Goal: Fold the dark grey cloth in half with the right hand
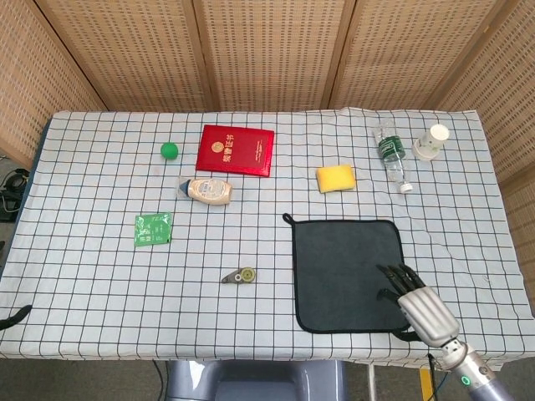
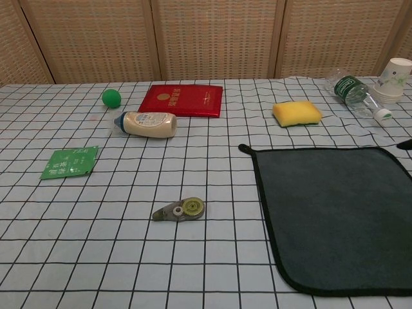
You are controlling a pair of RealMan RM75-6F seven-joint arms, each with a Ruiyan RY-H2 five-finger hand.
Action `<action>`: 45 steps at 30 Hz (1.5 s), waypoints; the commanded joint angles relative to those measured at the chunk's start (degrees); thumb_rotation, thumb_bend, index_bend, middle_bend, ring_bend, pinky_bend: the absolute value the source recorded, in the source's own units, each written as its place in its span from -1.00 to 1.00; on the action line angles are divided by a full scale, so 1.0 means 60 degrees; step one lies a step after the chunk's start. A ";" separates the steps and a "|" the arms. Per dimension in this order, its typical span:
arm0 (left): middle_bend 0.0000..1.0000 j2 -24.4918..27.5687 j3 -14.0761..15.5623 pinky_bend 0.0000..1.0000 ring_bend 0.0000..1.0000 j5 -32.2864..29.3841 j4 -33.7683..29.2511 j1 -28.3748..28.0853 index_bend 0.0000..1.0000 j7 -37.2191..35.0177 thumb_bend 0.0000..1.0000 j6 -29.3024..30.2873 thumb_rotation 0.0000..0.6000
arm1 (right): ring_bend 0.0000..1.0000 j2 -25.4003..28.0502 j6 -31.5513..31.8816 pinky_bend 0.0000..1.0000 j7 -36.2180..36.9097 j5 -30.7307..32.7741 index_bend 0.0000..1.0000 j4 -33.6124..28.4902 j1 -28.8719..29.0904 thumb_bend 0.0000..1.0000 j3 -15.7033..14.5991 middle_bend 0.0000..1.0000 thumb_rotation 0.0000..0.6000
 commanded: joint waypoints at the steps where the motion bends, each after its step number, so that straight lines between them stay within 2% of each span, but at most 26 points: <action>1: -1.00 -0.0037 -0.0036 -1.00 -1.00 -0.0133 0.0018 -0.0072 -1.00 0.0088 -1.00 -0.0148 1.00 | -1.00 -0.0423 -0.0413 -1.00 -0.0302 -0.0125 -0.12 0.0211 0.0279 -0.48 0.0006 -1.00 1.00; 7: -1.00 -0.0070 -0.0064 -1.00 -1.00 -0.0245 0.0008 -0.0122 -1.00 0.0199 -1.00 -0.0247 1.00 | -1.00 -0.0954 -0.1245 -1.00 -0.0910 0.0356 -0.13 0.0393 0.0550 -0.26 0.0011 -1.00 1.00; 13: -1.00 -0.0112 -0.0045 -1.00 -1.00 -0.0252 0.0001 -0.0146 -1.00 0.0313 -1.00 -0.0300 1.00 | -1.00 -0.1401 -0.1617 -1.00 -0.1583 0.0652 -0.10 0.0601 0.0644 -0.24 -0.0037 -1.00 1.00; 30: -1.00 -0.0106 -0.0049 -1.00 -1.00 -0.0297 0.0005 -0.0160 -1.00 0.0287 -1.00 -0.0327 1.00 | -1.00 -0.2456 -0.1344 -1.00 -0.2415 0.0475 -0.03 0.1650 0.0574 -0.18 -0.0340 -1.00 1.00; 45: -1.00 -0.0110 -0.0050 -1.00 -1.00 -0.0318 0.0022 -0.0169 -1.00 0.0277 -1.00 -0.0339 1.00 | -1.00 -0.2700 -0.1306 -1.00 -0.2633 0.0626 -0.03 0.2024 0.0625 -0.18 -0.0422 -1.00 1.00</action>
